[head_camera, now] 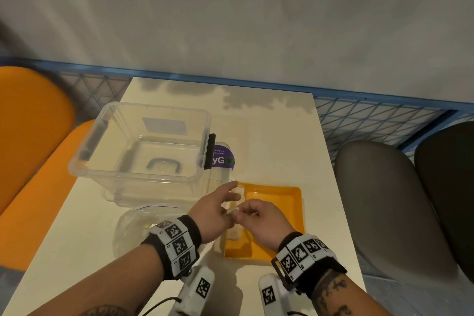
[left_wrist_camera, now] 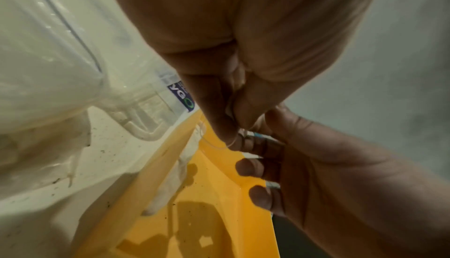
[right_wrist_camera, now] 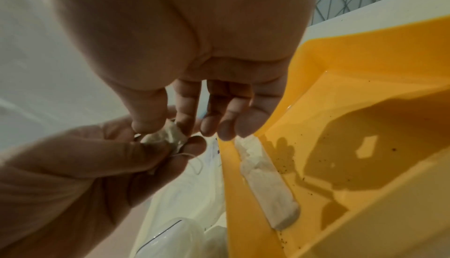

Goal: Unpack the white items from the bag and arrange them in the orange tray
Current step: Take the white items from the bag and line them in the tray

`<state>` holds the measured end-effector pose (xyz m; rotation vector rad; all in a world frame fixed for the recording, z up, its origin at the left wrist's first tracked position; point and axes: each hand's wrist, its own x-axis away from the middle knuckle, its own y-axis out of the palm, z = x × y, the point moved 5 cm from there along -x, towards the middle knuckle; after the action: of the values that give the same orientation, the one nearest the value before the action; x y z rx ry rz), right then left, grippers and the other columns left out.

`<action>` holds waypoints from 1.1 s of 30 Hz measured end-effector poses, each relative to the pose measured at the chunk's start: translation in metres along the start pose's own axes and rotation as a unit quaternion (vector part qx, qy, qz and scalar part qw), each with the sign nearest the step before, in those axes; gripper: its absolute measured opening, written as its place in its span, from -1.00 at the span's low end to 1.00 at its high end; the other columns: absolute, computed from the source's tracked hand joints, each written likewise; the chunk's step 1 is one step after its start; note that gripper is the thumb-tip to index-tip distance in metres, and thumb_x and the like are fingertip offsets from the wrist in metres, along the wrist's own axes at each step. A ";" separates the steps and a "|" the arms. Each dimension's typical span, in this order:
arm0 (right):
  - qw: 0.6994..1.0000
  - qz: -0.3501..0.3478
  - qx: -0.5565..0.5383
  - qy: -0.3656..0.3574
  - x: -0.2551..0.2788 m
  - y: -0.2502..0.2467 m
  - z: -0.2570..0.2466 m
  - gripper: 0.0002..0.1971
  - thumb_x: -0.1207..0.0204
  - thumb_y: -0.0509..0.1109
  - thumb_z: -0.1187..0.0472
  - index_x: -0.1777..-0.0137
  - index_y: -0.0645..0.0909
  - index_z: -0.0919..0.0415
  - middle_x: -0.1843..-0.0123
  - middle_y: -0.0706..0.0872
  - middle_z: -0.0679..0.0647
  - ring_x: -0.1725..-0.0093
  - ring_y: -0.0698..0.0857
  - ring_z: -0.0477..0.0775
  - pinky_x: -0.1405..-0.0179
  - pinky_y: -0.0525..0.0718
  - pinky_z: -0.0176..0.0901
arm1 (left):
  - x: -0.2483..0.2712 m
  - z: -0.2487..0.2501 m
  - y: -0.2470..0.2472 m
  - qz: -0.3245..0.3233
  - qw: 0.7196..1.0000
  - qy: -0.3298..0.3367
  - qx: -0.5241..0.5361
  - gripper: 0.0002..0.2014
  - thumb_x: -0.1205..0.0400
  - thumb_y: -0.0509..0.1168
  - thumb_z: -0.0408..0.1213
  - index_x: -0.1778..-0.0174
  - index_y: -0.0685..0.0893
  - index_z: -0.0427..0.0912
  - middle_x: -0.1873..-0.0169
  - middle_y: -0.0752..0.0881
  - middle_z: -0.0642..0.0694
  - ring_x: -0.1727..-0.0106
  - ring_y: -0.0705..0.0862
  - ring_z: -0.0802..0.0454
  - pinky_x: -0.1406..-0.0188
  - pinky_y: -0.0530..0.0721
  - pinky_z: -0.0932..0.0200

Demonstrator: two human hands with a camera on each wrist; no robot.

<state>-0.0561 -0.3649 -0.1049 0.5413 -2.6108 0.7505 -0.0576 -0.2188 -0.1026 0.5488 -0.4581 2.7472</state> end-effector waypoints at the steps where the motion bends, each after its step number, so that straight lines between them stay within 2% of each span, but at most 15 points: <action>1: 1.000 0.012 0.002 -0.004 0.002 -0.002 -0.001 -0.82 -0.54 0.45 -0.08 0.05 0.74 -0.01 0.08 0.80 -0.11 0.06 0.73 -0.14 0.05 0.64 -0.22 | 0.000 0.004 0.004 -0.004 1.000 0.013 -0.013 -0.21 -0.54 0.37 -0.53 -0.61 0.32 0.19 -0.31 0.64 0.07 0.24 0.70 0.13 0.15 0.74 0.21; 3: 0.999 0.044 -0.016 -0.006 0.007 -0.008 -0.002 -0.86 -0.54 0.48 -0.01 0.12 0.72 0.04 0.15 0.80 -0.07 0.15 0.71 -0.09 0.14 0.62 -0.20 | 0.001 0.010 0.009 -0.009 0.999 0.028 -0.025 -0.24 -0.54 0.39 -0.48 -0.59 0.34 0.20 -0.31 0.64 0.09 0.25 0.71 0.14 0.14 0.75 0.21; 5: 0.996 0.070 -0.046 -0.015 0.011 -0.014 -0.002 -0.90 -0.54 0.49 0.09 0.12 0.71 0.10 0.23 0.77 -0.05 0.23 0.68 -0.07 0.17 0.62 -0.14 | 0.001 0.012 0.011 -0.008 0.999 0.033 -0.016 -0.33 -0.52 0.46 -0.41 -0.48 0.44 0.19 -0.25 0.68 0.07 0.18 0.76 0.11 0.07 0.79 0.12; 7: 0.995 0.080 -0.055 -0.024 0.013 -0.020 -0.002 -0.94 -0.56 0.48 0.14 0.12 0.68 0.08 0.26 0.77 -0.03 0.26 0.69 -0.09 0.16 0.65 -0.11 | 0.001 0.011 0.012 -0.014 0.998 0.002 0.068 -0.53 -0.55 0.44 -0.43 -0.32 0.56 0.06 -0.10 0.75 -0.03 0.13 0.81 0.01 0.01 0.81 0.03; 10: 0.994 0.088 -0.054 -0.031 0.015 -0.027 -0.001 -0.94 -0.55 0.48 0.15 0.13 0.67 -0.01 0.23 0.78 0.07 0.25 0.70 0.05 0.14 0.68 0.02 | 0.003 0.008 0.014 -0.020 0.977 -0.067 0.203 -0.73 -0.63 0.31 -0.47 -0.23 0.66 -0.16 0.18 0.81 -0.17 0.16 0.79 -0.17 0.05 0.78 -0.04; 13: 0.994 0.081 -0.058 -0.042 0.015 -0.030 -0.002 -0.91 -0.57 0.46 0.19 0.05 0.70 -0.07 0.17 0.79 0.15 0.17 0.73 0.20 0.06 0.70 0.11 | 0.004 0.006 0.010 -0.005 0.978 -0.048 0.204 -0.81 -0.66 0.35 -0.43 -0.18 0.69 -0.22 0.26 0.79 -0.22 0.21 0.77 -0.15 0.13 0.77 -0.02; 16: 0.995 0.059 -0.066 -0.037 0.019 -0.029 -0.005 -0.81 -0.61 0.42 0.22 -0.08 0.66 -0.14 0.15 0.75 0.22 0.21 0.71 0.10 0.02 0.71 0.06 | 0.006 0.004 0.007 -0.002 0.978 -0.029 0.206 -0.76 -0.63 0.40 -0.50 -0.18 0.69 -0.21 0.31 0.72 -0.16 0.24 0.77 -0.11 0.13 0.78 0.00; 19: 0.994 0.048 -0.094 -0.028 0.021 -0.026 -0.006 -0.81 -0.64 0.38 0.25 -0.12 0.62 -0.09 0.12 0.76 0.18 0.17 0.77 0.00 -0.05 0.73 0.00 | 0.005 0.001 0.004 0.009 0.976 -0.028 0.216 -0.72 -0.62 0.38 -0.55 -0.19 0.71 -0.18 0.29 0.71 -0.08 0.24 0.77 -0.09 0.08 0.79 0.00; 21: 0.990 0.047 -0.128 -0.017 0.021 -0.024 -0.007 -0.82 -0.64 0.38 0.27 -0.12 0.62 -0.04 0.12 0.75 0.11 0.23 0.76 -0.08 0.02 0.74 -0.05 | 0.006 -0.001 0.003 0.009 0.974 -0.026 0.226 -0.72 -0.63 0.38 -0.52 -0.19 0.74 -0.13 0.20 0.74 -0.13 0.22 0.77 -0.10 0.06 0.80 0.01; 23: 0.986 0.043 -0.163 0.002 0.020 -0.020 -0.006 -0.84 -0.62 0.41 0.26 -0.14 0.63 0.02 0.10 0.74 0.09 0.21 0.79 -0.05 0.08 0.75 -0.06 | 0.006 -0.002 0.003 0.018 0.968 -0.026 0.249 -0.71 -0.63 0.37 -0.54 -0.18 0.75 -0.12 0.12 0.76 -0.17 0.23 0.76 -0.09 0.07 0.80 0.04; 25: 0.983 0.039 -0.178 0.016 0.020 -0.018 -0.007 -0.89 -0.61 0.42 0.28 -0.10 0.64 0.14 0.07 0.79 0.15 0.23 0.81 0.00 0.14 0.76 -0.07 | 0.007 -0.003 0.002 0.025 0.960 -0.033 0.275 -0.72 -0.63 0.35 -0.58 -0.17 0.73 -0.19 0.08 0.75 -0.20 0.26 0.75 -0.08 0.15 0.81 0.11; 28: 0.988 0.068 -0.141 0.012 0.018 -0.024 -0.010 -0.97 -0.62 0.41 0.28 -0.01 0.66 0.19 0.14 0.79 0.20 0.37 0.76 -0.11 0.31 0.71 -0.21 | 0.007 -0.002 0.002 0.000 0.959 -0.045 0.278 -0.70 -0.59 0.36 -0.62 -0.18 0.69 -0.22 0.11 0.75 -0.23 0.16 0.79 -0.17 0.15 0.79 0.07; 31: 0.998 0.054 -0.034 -0.019 0.014 -0.029 -0.016 -0.91 -0.61 0.40 0.21 0.02 0.72 0.00 0.21 0.71 0.09 0.31 0.74 -0.08 0.26 0.70 -0.24 | 0.007 -0.003 0.003 -0.044 0.967 -0.049 0.245 -0.58 -0.51 0.44 -0.54 -0.24 0.68 -0.07 0.07 0.76 -0.16 0.03 0.80 -0.19 0.11 0.78 0.00; 33: 0.998 0.032 0.033 -0.038 0.013 -0.028 -0.021 -0.90 -0.59 0.43 0.14 0.01 0.73 -0.10 0.18 0.75 0.03 0.23 0.73 -0.06 0.16 0.72 -0.17 | 0.006 -0.003 0.001 -0.037 0.983 -0.026 0.178 -0.65 -0.53 0.47 -0.47 -0.16 0.74 -0.01 0.14 0.79 -0.10 0.07 0.81 -0.14 0.07 0.79 -0.01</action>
<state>-0.0497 -0.3787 -0.0704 0.5167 -2.6935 0.8550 -0.0641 -0.2176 -0.1028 0.7086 0.0488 2.7592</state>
